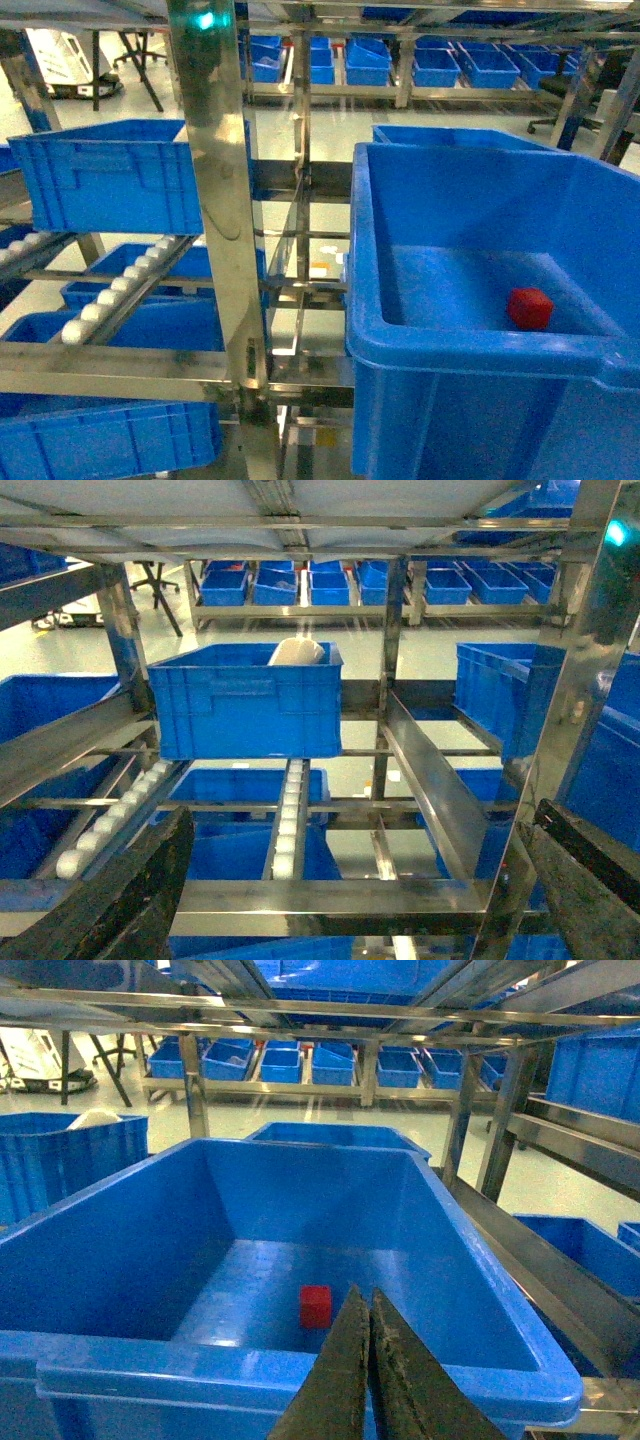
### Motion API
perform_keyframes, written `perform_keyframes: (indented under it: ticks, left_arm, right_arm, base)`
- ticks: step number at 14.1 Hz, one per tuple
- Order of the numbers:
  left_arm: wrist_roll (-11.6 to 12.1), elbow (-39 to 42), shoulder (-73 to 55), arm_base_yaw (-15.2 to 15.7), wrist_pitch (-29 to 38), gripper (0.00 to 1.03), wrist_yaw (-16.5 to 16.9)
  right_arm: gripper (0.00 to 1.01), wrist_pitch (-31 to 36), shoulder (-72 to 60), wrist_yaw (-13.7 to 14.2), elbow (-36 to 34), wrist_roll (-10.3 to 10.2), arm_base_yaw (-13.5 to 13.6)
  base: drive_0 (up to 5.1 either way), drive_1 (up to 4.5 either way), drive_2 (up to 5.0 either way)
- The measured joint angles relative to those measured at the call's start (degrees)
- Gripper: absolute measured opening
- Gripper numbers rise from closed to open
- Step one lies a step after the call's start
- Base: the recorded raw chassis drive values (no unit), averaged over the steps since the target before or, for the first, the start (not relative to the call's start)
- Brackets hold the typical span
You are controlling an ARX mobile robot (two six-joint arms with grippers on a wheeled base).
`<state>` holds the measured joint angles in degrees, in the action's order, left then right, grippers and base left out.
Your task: Place magnetic block on left shelf second layer
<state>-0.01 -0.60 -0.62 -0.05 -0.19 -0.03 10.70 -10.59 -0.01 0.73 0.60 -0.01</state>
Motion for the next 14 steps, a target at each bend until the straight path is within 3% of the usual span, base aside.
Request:
perform_keyframes:
  ticks: [2, 3, 8, 14]
  left_arm:
    - [0.0, 0.0, 0.0, 0.0, 0.0, 0.98, 0.0]
    - [0.0, 0.0, 0.0, 0.0, 0.0, 0.98, 0.0]
    - [0.0, 0.0, 0.0, 0.0, 0.0, 0.98, 0.0]
    - [0.0, 0.0, 0.0, 0.0, 0.0, 0.98, 0.0]
  right_arm:
    - [0.02, -2.5, 1.8, 0.0, 0.0, 0.0, 0.0]
    - [0.02, -10.4, 7.3, 0.0, 0.0, 0.0, 0.0]
    - [0.03, -10.8, 10.3, 0.0, 0.0, 0.0, 0.0]
    - [0.73, -10.9, 10.3, 0.0, 0.0, 0.0, 0.0]
  base:
    - [0.0, 0.0, 0.0]
    - [0.0, 0.0, 0.0]
    - [0.0, 0.0, 0.0]
    - [0.0, 0.0, 0.0]
